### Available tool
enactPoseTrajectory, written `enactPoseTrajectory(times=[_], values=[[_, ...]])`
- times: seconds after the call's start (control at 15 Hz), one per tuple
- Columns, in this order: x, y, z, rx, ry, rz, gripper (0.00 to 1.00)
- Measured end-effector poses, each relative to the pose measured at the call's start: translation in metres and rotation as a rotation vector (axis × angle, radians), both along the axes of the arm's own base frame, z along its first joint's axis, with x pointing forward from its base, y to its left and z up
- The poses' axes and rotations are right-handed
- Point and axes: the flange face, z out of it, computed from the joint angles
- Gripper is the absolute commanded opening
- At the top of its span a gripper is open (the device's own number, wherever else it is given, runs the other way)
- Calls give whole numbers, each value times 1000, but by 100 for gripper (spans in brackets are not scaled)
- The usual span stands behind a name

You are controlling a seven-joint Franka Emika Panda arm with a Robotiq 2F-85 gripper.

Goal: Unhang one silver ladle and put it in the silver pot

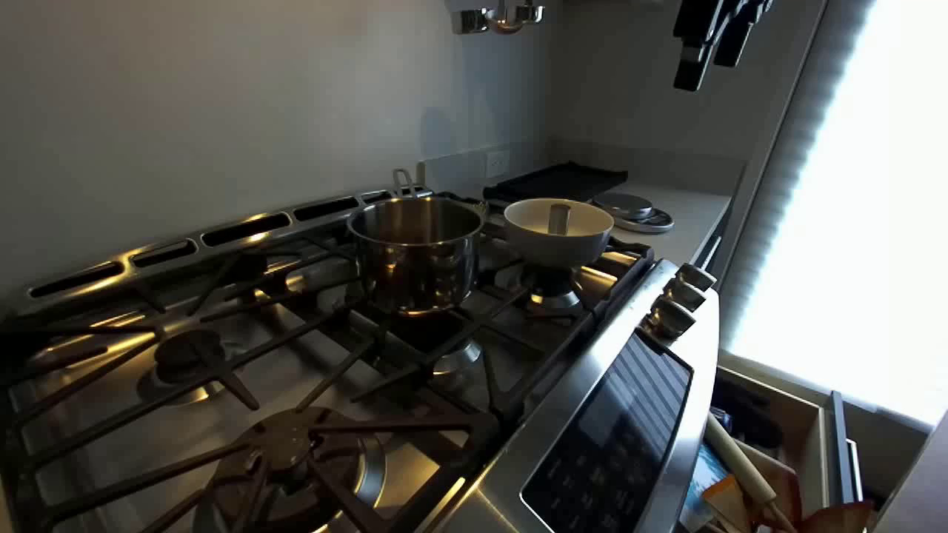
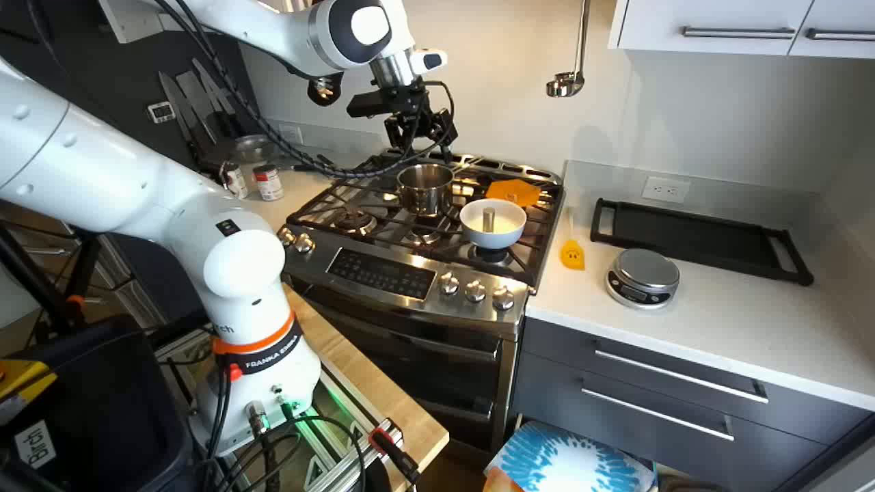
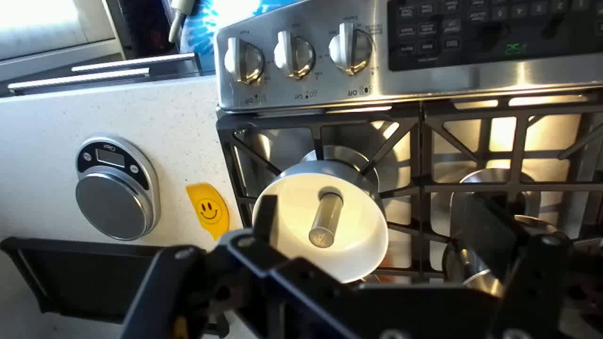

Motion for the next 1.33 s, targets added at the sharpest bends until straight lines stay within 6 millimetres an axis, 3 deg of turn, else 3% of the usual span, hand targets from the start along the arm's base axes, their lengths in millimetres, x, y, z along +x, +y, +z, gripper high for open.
enactPoseTrajectory(times=[0.27,0.47,0.67,0.8,0.93,1.13,1.2,1.33], values=[[1,1,1,2,-14,0,100],[8,1,14,10,-171,68,100],[1,-16,15,17,-329,150,100],[-8,-45,15,48,-450,149,100],[-10,-95,29,100,-532,69,100],[-27,-179,21,202,-567,-97,100],[-32,-192,17,205,-566,-109,100],[-30,-187,21,197,-570,-97,100]])
